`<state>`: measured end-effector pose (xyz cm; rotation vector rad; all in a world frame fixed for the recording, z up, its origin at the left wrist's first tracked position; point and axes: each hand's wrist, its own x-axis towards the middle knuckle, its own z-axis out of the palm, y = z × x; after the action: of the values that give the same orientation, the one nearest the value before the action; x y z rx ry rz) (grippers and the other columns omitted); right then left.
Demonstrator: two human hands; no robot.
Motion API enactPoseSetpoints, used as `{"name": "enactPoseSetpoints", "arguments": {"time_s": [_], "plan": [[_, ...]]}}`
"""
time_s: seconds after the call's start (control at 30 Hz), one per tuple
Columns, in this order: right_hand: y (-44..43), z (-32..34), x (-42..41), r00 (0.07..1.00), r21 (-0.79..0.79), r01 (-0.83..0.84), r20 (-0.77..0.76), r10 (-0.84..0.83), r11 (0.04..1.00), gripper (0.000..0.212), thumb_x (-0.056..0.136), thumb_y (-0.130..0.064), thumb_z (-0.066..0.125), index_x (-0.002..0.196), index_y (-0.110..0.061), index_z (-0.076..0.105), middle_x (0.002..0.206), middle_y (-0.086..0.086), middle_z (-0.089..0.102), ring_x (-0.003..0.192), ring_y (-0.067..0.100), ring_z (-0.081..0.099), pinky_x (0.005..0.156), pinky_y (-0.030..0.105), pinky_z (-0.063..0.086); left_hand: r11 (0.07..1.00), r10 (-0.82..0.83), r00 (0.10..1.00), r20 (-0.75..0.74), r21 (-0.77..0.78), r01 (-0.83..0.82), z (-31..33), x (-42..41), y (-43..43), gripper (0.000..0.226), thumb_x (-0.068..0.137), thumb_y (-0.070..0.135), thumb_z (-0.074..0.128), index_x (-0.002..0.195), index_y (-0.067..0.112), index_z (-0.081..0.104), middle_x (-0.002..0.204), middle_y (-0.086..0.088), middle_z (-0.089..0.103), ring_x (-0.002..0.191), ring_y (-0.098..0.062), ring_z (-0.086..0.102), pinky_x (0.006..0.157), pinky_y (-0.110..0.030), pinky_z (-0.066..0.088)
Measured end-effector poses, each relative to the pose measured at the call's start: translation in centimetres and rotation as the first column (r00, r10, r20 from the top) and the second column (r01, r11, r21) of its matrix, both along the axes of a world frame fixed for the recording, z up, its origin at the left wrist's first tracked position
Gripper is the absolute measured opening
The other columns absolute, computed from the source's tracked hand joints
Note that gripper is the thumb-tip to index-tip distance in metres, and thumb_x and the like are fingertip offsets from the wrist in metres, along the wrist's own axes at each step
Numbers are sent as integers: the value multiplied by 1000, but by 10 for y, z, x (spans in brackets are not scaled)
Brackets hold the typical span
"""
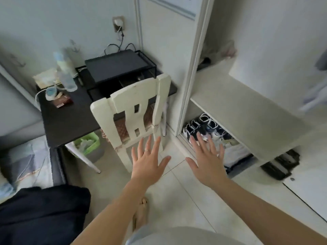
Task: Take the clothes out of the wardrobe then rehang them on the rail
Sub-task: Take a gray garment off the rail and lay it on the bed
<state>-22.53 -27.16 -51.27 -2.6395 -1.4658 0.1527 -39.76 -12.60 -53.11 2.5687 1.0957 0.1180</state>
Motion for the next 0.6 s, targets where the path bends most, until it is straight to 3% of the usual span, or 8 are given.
{"name": "enactPoseSetpoints", "arguments": {"time_s": [0.23,0.33,0.43,0.6], "plan": [[43,51,47,939,46,297,170,-300,954,69,94,-59,16,157,-29,14,165,-4,4,151,31,7,115,62,9,926,-372,926,66,95,365,46,107,96,75,91,78,8,153,44,-16,166,6,-11,150,-22,-22,119,-52,-13],[59,82,68,889,80,394,221,-401,916,70,94,-62,12,157,-32,7,165,-6,-2,151,30,3,115,62,4,859,-498,860,111,197,472,76,152,126,73,93,75,12,154,43,-13,167,3,-4,152,-24,-16,120,-53,-5],[71,119,90,838,126,445,290,-462,886,70,95,-61,18,157,-30,8,165,-3,3,150,35,9,115,63,0,791,-592,794,137,287,540,113,198,148,76,92,75,11,157,39,-6,168,2,1,153,-28,-6,120,-54,1],[80,194,136,733,249,448,447,-512,859,70,98,-55,36,157,-26,13,166,-3,2,151,31,-2,116,61,0,703,-696,679,233,415,578,193,280,167,76,92,74,14,157,38,-3,168,2,1,153,-27,-6,121,-55,2]]}}
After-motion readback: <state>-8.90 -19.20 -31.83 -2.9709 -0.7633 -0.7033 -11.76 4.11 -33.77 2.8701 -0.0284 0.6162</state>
